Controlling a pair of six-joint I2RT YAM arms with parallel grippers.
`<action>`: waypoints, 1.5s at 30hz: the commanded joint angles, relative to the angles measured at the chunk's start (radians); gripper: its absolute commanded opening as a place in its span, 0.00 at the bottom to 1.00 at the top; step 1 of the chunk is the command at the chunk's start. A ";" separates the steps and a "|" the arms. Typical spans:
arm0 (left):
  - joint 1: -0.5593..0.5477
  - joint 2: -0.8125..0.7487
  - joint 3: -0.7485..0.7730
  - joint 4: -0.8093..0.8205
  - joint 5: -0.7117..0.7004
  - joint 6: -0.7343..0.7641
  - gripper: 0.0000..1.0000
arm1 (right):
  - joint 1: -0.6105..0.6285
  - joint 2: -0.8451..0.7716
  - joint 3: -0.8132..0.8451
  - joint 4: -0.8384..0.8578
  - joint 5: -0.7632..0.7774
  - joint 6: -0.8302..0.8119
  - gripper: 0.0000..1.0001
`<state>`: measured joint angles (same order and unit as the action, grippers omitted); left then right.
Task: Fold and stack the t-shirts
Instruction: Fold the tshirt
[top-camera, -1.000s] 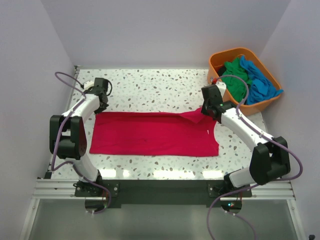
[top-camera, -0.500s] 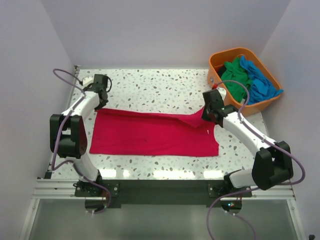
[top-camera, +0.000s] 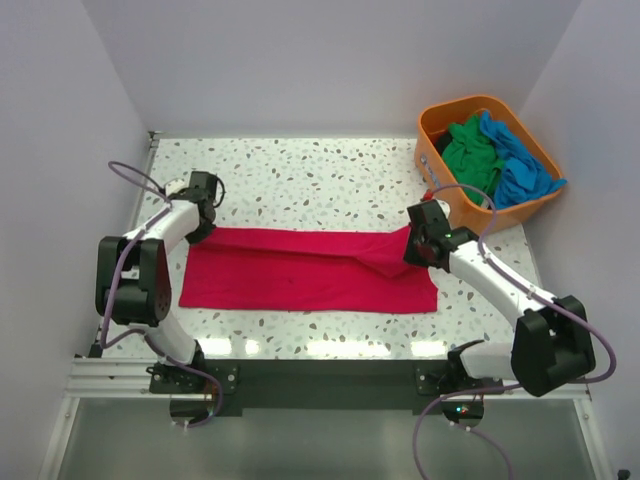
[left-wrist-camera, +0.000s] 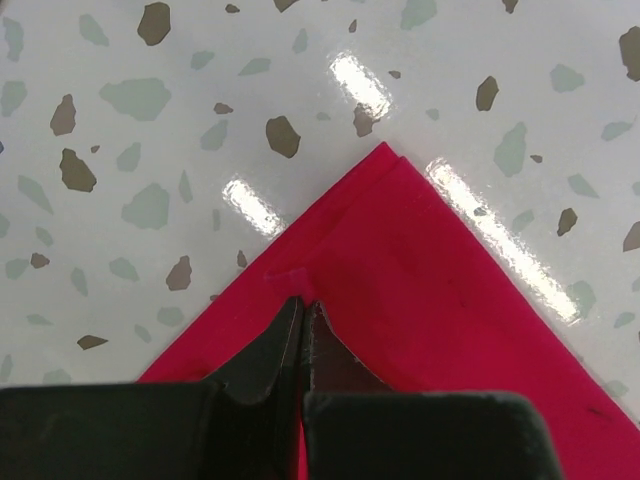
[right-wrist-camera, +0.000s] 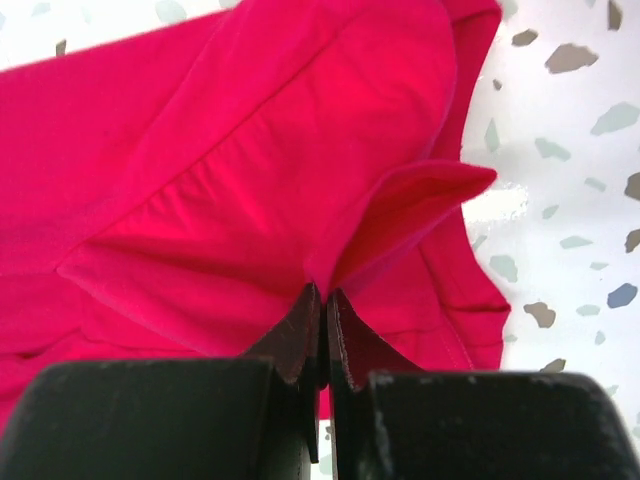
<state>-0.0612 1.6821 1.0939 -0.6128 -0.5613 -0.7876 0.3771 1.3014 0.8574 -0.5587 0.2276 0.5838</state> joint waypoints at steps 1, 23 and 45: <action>0.000 -0.033 -0.026 0.007 -0.052 -0.042 0.00 | 0.009 -0.040 -0.024 -0.026 -0.028 0.022 0.00; 0.000 -0.200 -0.006 -0.082 0.026 -0.033 1.00 | 0.046 -0.206 -0.018 -0.205 -0.126 -0.090 0.99; -0.002 0.045 -0.018 0.108 0.219 0.070 1.00 | 0.051 0.266 -0.104 0.200 -0.412 0.047 0.99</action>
<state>-0.0612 1.7008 1.0584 -0.5369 -0.3435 -0.7372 0.4244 1.4853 0.7750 -0.3962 -0.1699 0.5865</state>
